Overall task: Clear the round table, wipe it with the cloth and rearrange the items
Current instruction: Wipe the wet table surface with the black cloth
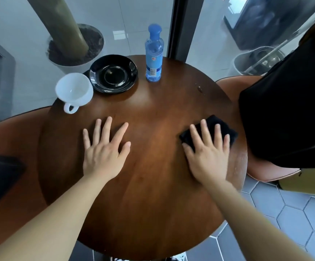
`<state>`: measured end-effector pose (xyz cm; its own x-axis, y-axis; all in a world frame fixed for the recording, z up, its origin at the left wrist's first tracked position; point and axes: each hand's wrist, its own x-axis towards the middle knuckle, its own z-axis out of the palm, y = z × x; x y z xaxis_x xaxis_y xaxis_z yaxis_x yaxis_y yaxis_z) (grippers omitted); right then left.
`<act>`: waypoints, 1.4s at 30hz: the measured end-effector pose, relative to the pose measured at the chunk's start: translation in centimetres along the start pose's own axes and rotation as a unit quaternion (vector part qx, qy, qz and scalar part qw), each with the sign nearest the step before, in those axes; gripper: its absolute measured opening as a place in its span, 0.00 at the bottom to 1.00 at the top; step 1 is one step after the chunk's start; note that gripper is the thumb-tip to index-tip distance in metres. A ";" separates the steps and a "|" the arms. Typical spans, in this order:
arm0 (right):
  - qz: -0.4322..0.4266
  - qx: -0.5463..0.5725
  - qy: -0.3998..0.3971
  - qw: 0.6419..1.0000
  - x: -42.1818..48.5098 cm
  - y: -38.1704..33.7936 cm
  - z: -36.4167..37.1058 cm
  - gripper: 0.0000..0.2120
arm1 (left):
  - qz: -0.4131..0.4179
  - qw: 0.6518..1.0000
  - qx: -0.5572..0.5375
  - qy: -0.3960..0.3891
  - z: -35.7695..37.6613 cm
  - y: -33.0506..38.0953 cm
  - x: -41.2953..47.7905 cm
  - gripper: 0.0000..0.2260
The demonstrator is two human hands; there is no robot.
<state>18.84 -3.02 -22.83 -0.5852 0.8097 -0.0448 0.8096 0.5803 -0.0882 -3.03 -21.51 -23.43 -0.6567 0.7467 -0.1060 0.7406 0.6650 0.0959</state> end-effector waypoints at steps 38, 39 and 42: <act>-0.337 -0.055 -0.064 0.938 6.3 3.9 -1.4 0.33 | 0.003 1.000 0.017 -0.001 -0.7 0.2 -0.1 0.27; -0.278 -0.050 -0.058 0.957 8.7 4.4 -1.6 0.33 | 0.004 1.000 0.018 -0.002 -0.7 0.2 -0.1 0.27; -0.126 -0.019 -0.054 0.990 16.1 3.4 -1.9 0.32 | 0.006 1.000 0.030 -0.003 -0.7 0.2 -0.1 0.28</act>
<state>12.24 12.12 -21.91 -0.7692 0.6250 -0.1333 0.6365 0.7678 -0.0728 -2.91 -21.49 -22.69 -0.6469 0.7545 -0.1107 0.7558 0.6537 0.0386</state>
